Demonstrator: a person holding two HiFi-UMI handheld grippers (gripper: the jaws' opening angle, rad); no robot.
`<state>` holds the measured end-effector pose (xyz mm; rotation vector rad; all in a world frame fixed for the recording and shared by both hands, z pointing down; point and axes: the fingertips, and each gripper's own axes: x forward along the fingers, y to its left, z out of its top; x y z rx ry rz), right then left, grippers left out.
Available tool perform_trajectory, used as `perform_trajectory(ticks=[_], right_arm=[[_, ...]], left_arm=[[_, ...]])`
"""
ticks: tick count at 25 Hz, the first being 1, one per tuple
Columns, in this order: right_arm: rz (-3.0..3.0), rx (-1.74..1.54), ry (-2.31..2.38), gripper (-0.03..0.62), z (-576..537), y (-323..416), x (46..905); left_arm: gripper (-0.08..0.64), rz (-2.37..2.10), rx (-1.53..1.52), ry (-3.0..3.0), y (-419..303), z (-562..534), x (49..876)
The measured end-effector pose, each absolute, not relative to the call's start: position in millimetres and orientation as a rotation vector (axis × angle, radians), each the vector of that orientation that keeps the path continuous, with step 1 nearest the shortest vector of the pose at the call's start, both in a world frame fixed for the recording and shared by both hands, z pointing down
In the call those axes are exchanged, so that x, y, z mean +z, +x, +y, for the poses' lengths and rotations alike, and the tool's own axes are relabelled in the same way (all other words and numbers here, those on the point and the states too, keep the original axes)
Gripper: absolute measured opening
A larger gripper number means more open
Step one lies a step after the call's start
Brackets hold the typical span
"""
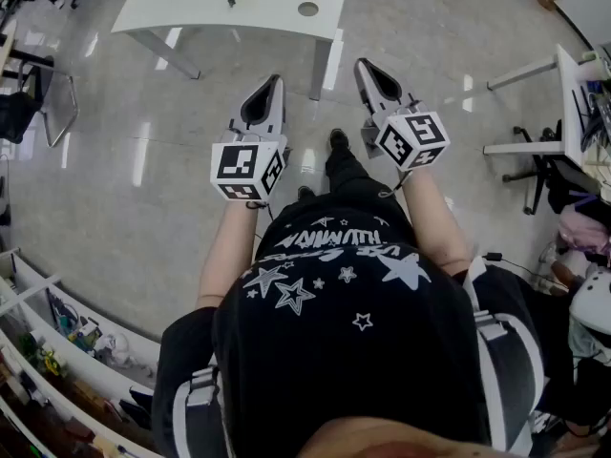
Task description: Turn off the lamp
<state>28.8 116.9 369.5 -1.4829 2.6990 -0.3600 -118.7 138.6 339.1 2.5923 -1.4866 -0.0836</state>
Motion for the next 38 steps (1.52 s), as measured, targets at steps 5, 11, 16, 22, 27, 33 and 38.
perform_trajectory(ticks=[5, 11, 16, 22, 27, 33, 38], right_arm=[[2.710, -0.354, -1.460, 0.006, 92, 30, 374], [2.716, -0.343, -1.426, 0.006, 39, 34, 369], [2.715, -0.379, -1.399, 0.006, -11, 52, 373], [2.727, -0.418, -1.373, 0.006, -82, 81, 381], [2.777, -0.432, -1.305, 0.006, -133, 88, 384], [2.824, -0.465, -1.212, 0.006, -181, 95, 395], [2.863, -0.487, -1.155, 0.006, -209, 102, 406]], left_arm=[[0.011, -1.524, -0.103, 2.580, -119, 120, 339], [0.011, -1.555, -0.088, 2.564, -116, 74, 342], [0.011, -1.577, -0.071, 2.548, -100, 25, 346], [0.011, -1.632, -0.035, 2.503, -78, -32, 351], [0.012, -1.669, -0.028, 2.465, -64, -75, 352], [0.012, -1.731, 0.047, 2.406, -47, -120, 370], [0.012, -1.752, 0.153, 2.381, -33, -148, 393]])
